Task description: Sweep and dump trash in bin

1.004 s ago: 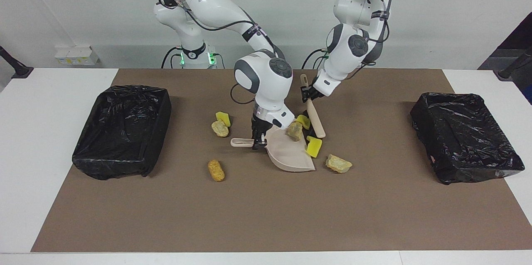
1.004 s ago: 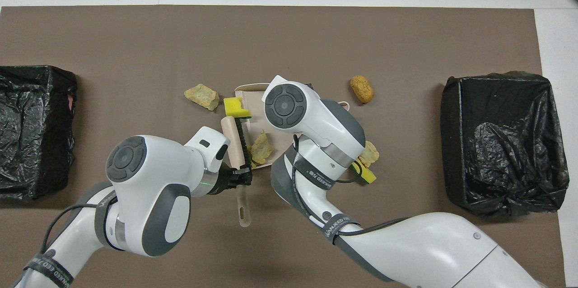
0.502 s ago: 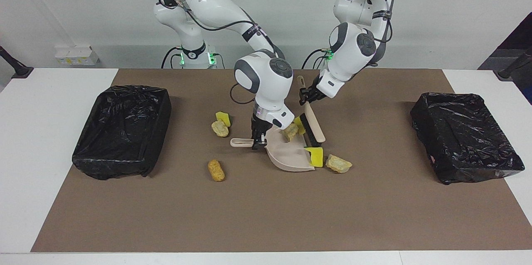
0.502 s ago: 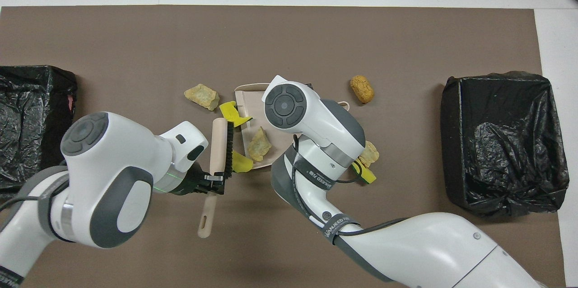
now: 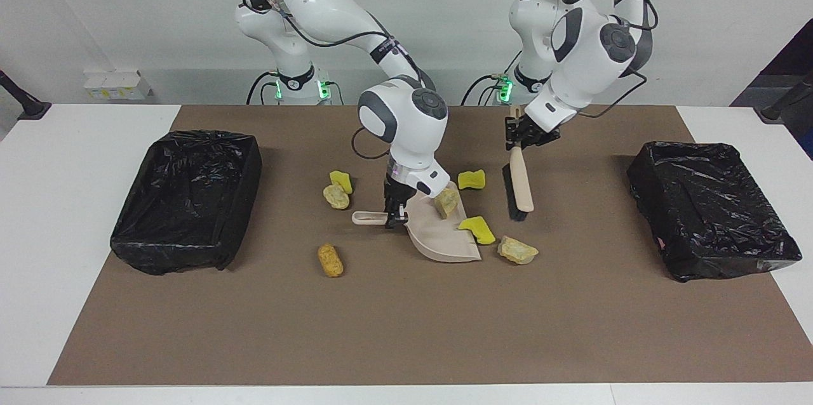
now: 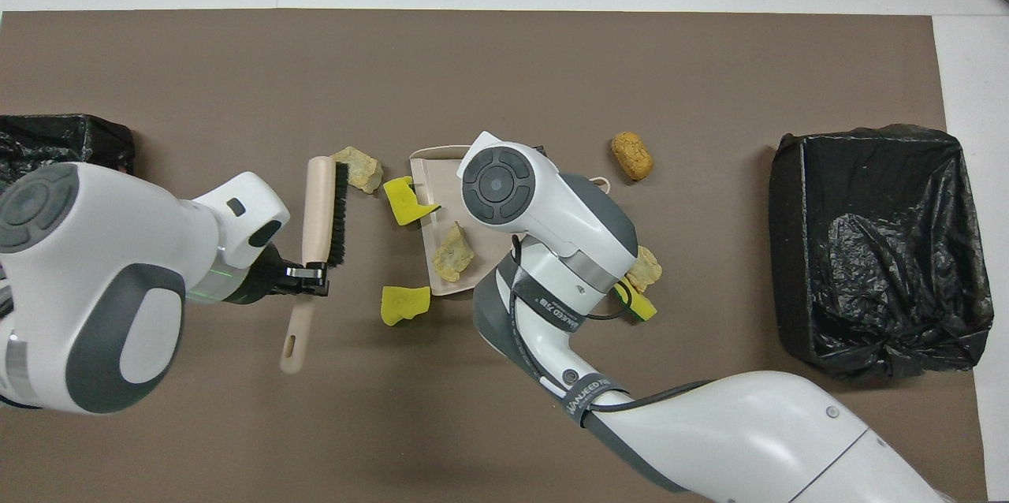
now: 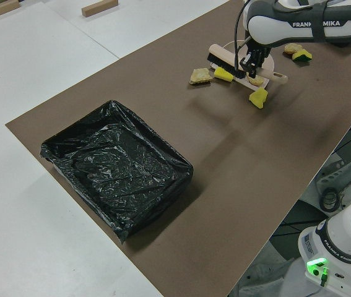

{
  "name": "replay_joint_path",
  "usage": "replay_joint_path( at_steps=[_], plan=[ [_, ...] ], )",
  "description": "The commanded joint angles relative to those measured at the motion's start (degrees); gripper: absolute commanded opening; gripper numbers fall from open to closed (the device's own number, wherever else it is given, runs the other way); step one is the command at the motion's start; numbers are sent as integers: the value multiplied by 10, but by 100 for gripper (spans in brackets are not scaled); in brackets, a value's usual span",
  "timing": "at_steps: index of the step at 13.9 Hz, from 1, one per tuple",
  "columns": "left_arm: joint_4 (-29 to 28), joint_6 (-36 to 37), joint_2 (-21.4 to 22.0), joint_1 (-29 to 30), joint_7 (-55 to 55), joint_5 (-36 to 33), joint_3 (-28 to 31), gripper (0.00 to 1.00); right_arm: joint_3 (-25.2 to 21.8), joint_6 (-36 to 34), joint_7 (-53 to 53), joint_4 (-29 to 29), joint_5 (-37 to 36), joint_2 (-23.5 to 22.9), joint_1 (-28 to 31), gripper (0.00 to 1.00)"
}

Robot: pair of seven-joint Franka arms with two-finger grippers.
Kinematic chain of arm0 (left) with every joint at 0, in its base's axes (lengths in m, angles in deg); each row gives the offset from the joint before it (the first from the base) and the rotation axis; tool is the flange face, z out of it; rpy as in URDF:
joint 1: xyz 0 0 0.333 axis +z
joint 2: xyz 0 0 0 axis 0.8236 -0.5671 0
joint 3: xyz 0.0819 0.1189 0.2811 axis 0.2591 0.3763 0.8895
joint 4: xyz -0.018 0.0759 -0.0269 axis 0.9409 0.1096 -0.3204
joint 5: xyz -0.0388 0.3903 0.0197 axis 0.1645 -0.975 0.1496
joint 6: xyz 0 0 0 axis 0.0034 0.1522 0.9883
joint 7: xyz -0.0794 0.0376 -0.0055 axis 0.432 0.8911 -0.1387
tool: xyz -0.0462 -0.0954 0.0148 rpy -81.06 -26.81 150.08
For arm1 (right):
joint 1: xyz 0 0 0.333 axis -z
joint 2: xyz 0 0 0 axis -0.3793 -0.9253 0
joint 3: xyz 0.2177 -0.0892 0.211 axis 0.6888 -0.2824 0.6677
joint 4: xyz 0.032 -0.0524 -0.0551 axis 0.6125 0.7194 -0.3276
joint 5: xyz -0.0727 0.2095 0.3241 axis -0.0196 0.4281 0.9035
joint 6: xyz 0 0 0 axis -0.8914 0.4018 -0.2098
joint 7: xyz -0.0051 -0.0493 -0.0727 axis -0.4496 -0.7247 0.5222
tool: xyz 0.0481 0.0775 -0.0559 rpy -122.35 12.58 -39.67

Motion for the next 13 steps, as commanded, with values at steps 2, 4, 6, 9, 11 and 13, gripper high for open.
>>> replay_joint_path(
  at_steps=[2,4,6,9,11,13],
  plan=[
    [70,-8,-102,36,-4,-70,-3,0,4,2,11,-5,-5,-8,4,0],
    [88,-26,-136,45,-4,-74,-4,0,4,3,11,-4,-5,-8,4,0],
    [81,-61,-161,36,1,-74,-4,0,4,3,11,-4,-5,-8,4,0],
    [56,-81,-157,4,25,-72,-6,0,4,3,11,-4,-5,-8,4,0],
    [27,-109,-145,-26,22,-70,-8,0,4,3,11,-4,-5,-8,5,0],
    [5,-102,-128,-58,15,-70,-11,0,4,3,11,-4,-5,-8,5,0]
  ],
)
